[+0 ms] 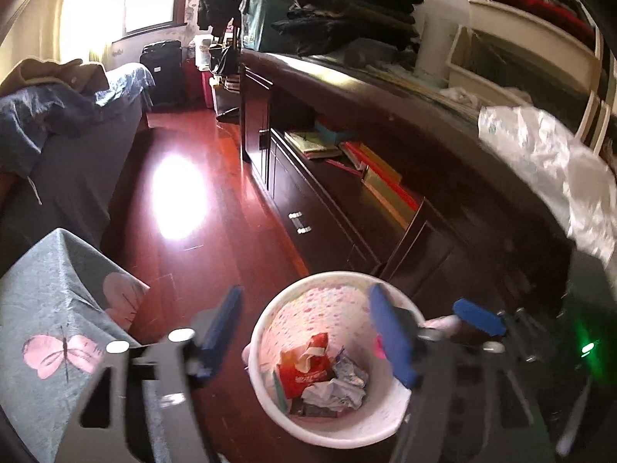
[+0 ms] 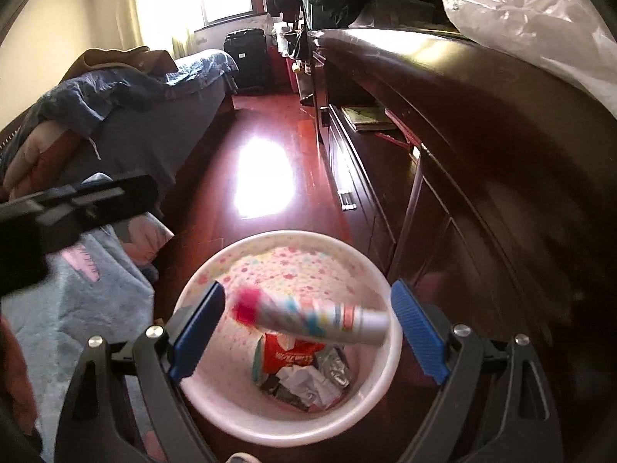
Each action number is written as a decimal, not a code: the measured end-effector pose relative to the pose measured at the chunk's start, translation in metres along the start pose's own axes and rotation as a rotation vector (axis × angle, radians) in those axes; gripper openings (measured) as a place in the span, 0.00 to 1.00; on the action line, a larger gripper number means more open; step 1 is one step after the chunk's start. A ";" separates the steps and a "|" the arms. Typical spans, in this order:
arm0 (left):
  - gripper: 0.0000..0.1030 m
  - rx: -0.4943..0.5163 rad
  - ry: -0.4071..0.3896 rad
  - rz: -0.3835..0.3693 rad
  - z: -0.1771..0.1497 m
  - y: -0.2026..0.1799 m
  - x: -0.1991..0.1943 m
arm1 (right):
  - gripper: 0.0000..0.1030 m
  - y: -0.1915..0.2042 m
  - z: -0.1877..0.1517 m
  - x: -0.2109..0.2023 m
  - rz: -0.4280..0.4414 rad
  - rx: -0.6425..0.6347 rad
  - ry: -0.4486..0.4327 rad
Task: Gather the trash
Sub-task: 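Carry the orange figure and glue stick to the pink bin and release both, then grasp the yellow-teal lighter with the left tool while the right tool grasps the tan crumpled paper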
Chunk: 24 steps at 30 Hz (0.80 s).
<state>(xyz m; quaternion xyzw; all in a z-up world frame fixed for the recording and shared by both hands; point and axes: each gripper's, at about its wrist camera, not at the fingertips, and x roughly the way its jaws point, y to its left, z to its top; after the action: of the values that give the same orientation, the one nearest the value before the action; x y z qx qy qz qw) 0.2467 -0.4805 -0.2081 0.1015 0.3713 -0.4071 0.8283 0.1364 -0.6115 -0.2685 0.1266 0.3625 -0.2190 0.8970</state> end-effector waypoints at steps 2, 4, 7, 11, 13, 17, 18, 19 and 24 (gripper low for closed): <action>0.73 -0.016 -0.010 -0.007 0.002 0.005 -0.004 | 0.91 0.002 -0.001 0.003 -0.018 -0.014 -0.002; 0.75 -0.026 -0.019 0.007 0.000 0.011 -0.010 | 0.91 0.006 -0.002 0.003 -0.034 -0.022 -0.002; 0.79 -0.045 -0.038 0.044 -0.006 0.027 -0.026 | 0.92 0.013 -0.002 0.000 -0.015 -0.018 0.008; 0.85 -0.077 -0.052 0.171 -0.023 0.058 -0.055 | 0.95 0.042 -0.001 -0.020 0.041 -0.033 0.006; 0.88 -0.102 -0.053 0.229 -0.033 0.075 -0.070 | 0.96 0.061 0.000 -0.030 0.081 -0.055 0.003; 0.92 -0.181 -0.059 0.348 -0.055 0.119 -0.109 | 0.97 0.109 0.001 -0.052 0.196 -0.109 0.003; 0.94 -0.196 -0.060 0.374 -0.060 0.128 -0.116 | 0.97 0.124 0.001 -0.057 0.230 -0.130 0.002; 0.95 -0.216 -0.059 0.412 -0.066 0.140 -0.126 | 0.97 0.136 0.001 -0.062 0.256 -0.148 -0.001; 0.96 -0.300 -0.049 0.582 -0.093 0.193 -0.163 | 0.97 0.200 -0.004 -0.075 0.355 -0.250 0.016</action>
<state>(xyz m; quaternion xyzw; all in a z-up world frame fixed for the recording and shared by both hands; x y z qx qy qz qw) 0.2778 -0.2145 -0.1855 0.0703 0.3627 -0.0963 0.9242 0.1833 -0.4128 -0.2048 0.0780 0.3660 -0.0102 0.9273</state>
